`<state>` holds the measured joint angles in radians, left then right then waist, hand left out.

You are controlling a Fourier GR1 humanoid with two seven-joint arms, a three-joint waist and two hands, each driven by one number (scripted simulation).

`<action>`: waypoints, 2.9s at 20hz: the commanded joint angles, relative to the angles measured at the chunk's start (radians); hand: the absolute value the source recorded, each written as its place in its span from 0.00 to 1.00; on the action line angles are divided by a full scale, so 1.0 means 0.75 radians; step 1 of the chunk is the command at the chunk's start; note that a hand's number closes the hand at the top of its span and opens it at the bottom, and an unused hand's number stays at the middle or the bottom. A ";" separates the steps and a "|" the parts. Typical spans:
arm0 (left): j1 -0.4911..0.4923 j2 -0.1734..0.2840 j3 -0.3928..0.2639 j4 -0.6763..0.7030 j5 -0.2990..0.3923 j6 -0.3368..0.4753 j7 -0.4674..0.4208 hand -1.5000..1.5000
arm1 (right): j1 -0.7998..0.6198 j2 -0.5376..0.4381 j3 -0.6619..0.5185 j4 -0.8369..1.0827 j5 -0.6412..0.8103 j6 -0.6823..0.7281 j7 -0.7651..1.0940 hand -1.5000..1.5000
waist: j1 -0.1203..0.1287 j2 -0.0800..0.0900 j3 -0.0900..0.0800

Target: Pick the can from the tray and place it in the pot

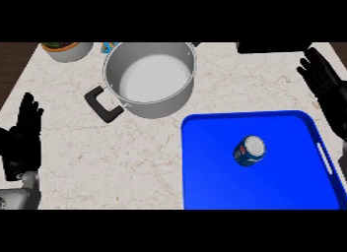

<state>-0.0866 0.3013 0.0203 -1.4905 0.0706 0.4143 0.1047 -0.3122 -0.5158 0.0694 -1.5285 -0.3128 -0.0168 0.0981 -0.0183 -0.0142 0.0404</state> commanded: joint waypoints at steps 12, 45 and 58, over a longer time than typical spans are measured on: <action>0.072 0.206 -0.061 0.133 -0.082 -0.200 0.238 0.50 | 0.241 0.256 0.251 -0.074 0.912 -0.953 -0.063 0.00 | -0.024 0.010 -0.057; 0.006 0.178 -0.055 0.093 -0.109 -0.261 0.352 0.50 | 0.214 0.337 0.489 -0.650 1.384 0.492 1.607 0.00 | 0.024 0.018 -0.055; -0.021 0.159 -0.017 0.110 -0.158 -0.303 0.345 0.50 | 0.111 0.533 0.430 -0.399 1.513 0.508 1.499 0.00 | 0.027 0.019 -0.054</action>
<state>-0.0851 0.4277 -0.0045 -1.4311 -0.0300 0.1949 0.3724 -0.1694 -0.1793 0.3915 -1.8623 0.7939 0.3053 1.0814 0.0027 0.0001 -0.0003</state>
